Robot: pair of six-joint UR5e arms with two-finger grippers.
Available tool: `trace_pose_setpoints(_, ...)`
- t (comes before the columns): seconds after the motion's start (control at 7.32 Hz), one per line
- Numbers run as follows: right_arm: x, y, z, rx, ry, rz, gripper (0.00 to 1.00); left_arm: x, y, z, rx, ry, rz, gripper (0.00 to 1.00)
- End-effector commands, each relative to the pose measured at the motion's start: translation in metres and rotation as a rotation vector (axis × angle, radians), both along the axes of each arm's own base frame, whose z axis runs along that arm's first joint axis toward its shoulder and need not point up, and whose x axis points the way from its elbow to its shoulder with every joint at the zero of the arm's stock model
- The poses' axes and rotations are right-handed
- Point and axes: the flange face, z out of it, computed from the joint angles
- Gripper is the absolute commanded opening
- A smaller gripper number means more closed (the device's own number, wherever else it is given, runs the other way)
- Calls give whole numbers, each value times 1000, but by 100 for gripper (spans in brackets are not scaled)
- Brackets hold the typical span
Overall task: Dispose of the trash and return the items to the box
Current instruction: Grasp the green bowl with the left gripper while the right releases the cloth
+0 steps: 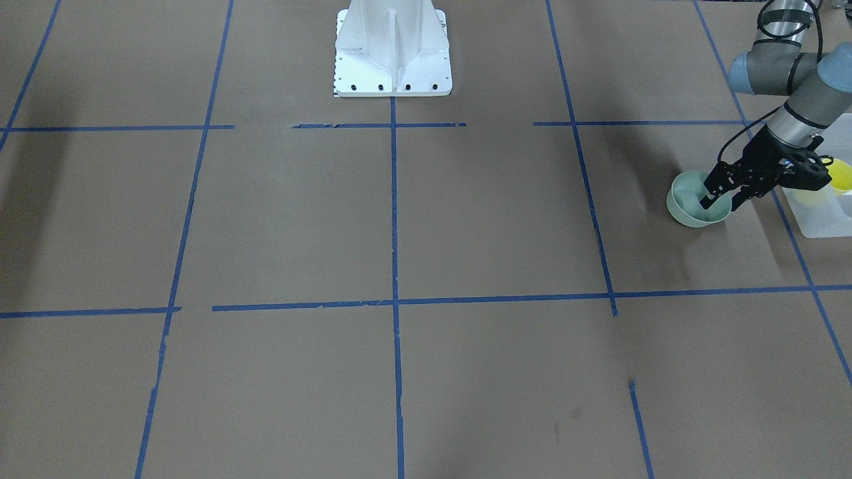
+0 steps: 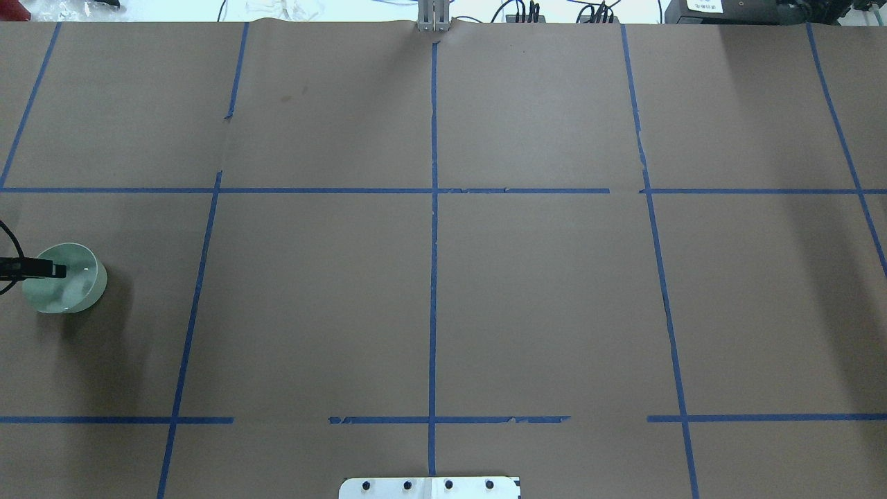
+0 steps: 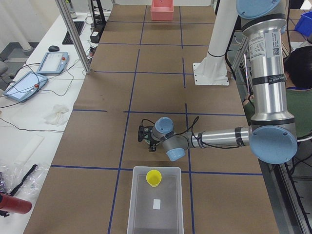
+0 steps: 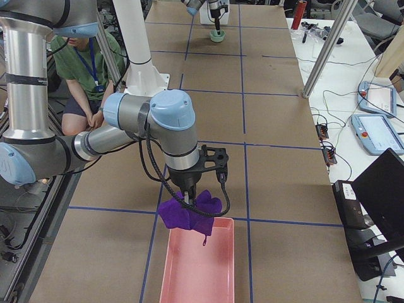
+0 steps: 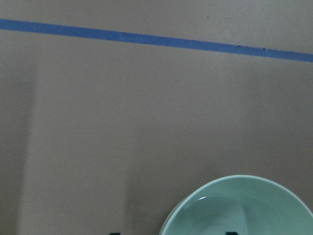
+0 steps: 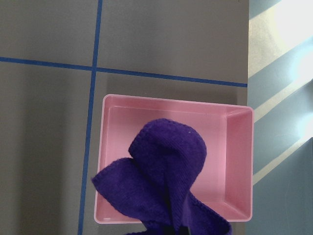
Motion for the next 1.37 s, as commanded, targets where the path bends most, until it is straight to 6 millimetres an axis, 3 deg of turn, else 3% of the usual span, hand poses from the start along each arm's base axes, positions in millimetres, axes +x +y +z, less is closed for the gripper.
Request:
trace_pose_setpoints(0.0, -3, 5, 18, -35, -27, 2, 0, -1, 0, -17, 3, 13, 4, 0)
trace_pose_setpoints(0.27, -3, 4, 39, -71, -40, 0, 4, 3, 3, -65, -43, 51, 77, 0)
trace_pose_setpoints(0.41, -2, 2, 65, -77, -42, -2, 15, 2, 4, -74, -42, 74, 96, 0)
trace_pose_setpoints(0.55, 2, -7, 91, -45, -26, 3, 38, 2, 5, -77, -44, 85, 110, 0)
trace_pose_setpoints(0.68, 5, -13, 113, -19, -14, 8, 93, 0, 4, -79, -39, 88, 111, 0)
trace_pose_setpoints(0.82, 5, -15, 112, 3, -12, 10, 100, -5, 3, -81, -35, 95, 109, 0)
trace_pose_setpoints(1.09, -4, -19, 105, -6, -134, 85, 100, -17, 10, -83, -21, 103, 136, 0)
trace_pose_setpoints(1.23, -10, -22, 98, -65, -226, 208, 100, -38, 9, -78, -8, 99, 148, 0)
